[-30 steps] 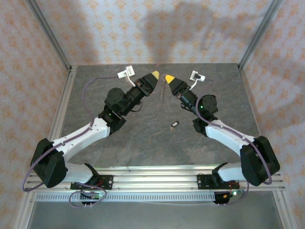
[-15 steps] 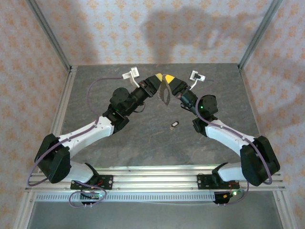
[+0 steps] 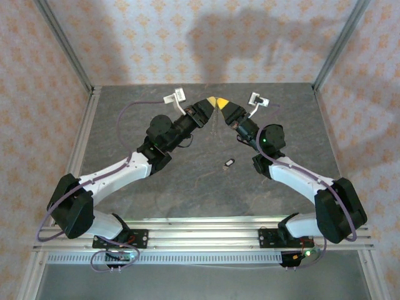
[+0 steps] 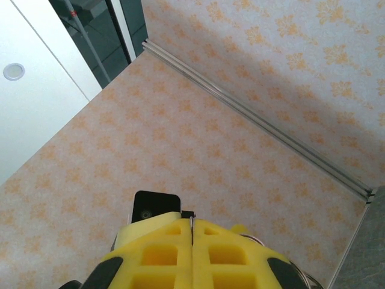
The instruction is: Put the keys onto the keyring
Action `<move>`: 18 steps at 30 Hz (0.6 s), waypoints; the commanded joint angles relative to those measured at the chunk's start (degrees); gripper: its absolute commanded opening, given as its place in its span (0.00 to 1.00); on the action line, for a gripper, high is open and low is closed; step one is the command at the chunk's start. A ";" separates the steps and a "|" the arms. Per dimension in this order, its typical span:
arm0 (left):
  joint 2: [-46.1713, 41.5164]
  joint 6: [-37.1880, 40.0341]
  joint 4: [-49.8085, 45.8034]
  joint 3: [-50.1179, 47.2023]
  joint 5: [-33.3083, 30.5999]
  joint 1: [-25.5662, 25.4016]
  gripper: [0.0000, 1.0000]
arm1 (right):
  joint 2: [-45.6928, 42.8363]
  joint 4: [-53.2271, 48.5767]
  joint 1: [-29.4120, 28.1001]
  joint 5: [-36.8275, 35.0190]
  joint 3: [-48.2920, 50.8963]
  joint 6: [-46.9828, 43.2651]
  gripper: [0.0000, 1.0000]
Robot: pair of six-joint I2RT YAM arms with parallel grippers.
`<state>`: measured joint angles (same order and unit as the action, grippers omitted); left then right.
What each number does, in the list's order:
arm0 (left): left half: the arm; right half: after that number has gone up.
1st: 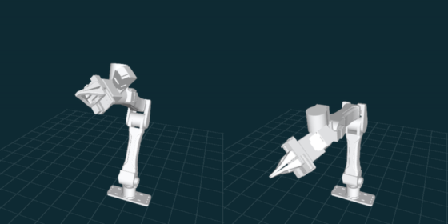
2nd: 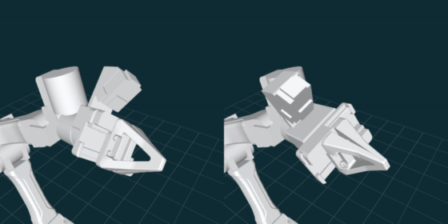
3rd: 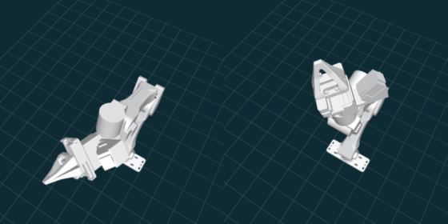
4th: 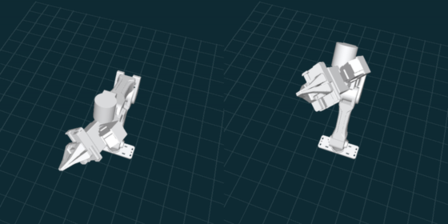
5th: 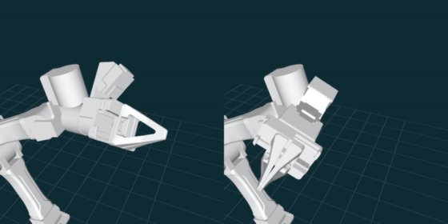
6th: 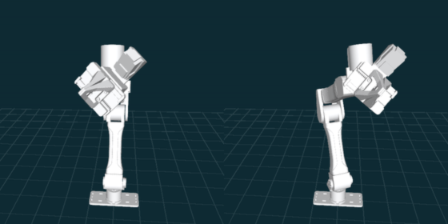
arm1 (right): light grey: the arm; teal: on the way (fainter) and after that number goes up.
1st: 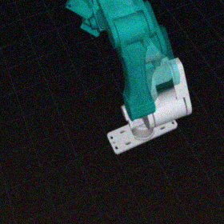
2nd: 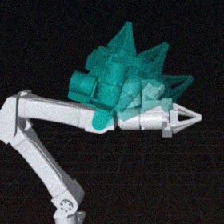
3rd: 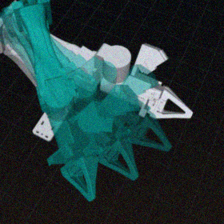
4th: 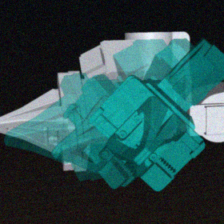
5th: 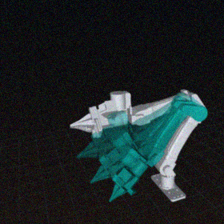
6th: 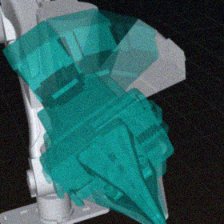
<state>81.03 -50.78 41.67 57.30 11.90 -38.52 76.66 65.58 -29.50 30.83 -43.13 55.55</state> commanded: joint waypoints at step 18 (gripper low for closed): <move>-4.96 10.44 -10.52 5.01 1.90 -0.24 0.41 | -0.17 2.37 -0.32 1.08 -2.75 -0.27 0.00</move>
<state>75.26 -42.22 32.23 59.99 11.57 -38.52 76.66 65.39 -29.50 30.85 -43.46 55.53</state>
